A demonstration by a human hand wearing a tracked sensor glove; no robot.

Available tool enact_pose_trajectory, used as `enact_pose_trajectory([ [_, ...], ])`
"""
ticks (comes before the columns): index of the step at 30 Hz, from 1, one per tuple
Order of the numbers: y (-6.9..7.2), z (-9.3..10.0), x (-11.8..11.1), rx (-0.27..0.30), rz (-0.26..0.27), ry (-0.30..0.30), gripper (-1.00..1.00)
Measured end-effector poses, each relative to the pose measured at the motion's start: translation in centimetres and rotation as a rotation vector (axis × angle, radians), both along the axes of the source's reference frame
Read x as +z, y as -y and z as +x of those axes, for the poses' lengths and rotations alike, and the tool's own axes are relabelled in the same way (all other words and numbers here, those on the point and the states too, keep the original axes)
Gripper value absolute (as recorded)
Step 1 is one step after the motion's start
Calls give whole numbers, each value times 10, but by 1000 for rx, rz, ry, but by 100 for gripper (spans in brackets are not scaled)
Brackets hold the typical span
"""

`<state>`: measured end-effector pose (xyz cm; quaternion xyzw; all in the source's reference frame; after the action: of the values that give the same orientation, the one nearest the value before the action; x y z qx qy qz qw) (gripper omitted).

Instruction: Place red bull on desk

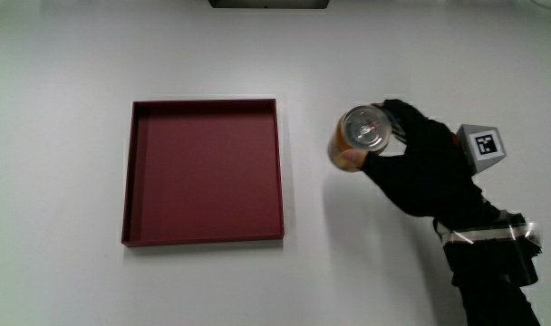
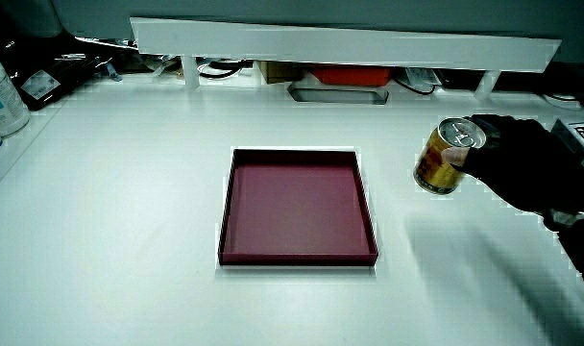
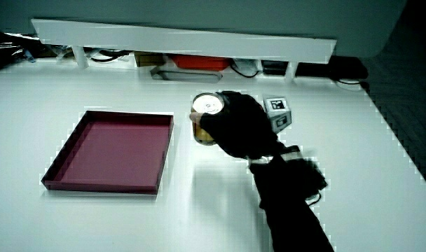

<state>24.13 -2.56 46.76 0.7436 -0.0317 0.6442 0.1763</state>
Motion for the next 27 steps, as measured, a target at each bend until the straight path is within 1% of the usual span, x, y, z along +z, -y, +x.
enact_pose_trajectory([
  [1, 1, 7, 5, 10, -6, -45, 0],
  [2, 1, 10, 6, 22, -12, -44, 0],
  [3, 1, 15, 9, 47, -14, -56, 0],
  [4, 1, 17, 11, 61, -20, -34, 0],
  [5, 1, 24, 16, 76, -19, -78, 0],
  [9, 2, 34, 26, 135, -28, -109, 0],
  [11, 3, 37, 32, 154, -48, -123, 0],
  [15, 4, 42, 43, 184, -76, -124, 0],
  [16, 4, 44, 47, 193, -75, -129, 0],
  [17, 4, 44, 49, 206, -91, -128, 0],
  [18, 5, 45, 53, 207, -95, -124, 0],
  [19, 5, 46, 55, 217, -103, -134, 0],
  [23, 6, 48, 66, 218, -131, -136, 0],
  [25, 5, 49, 69, 231, -156, -128, 0],
  [27, 4, 51, 73, 239, -169, -135, 0],
])
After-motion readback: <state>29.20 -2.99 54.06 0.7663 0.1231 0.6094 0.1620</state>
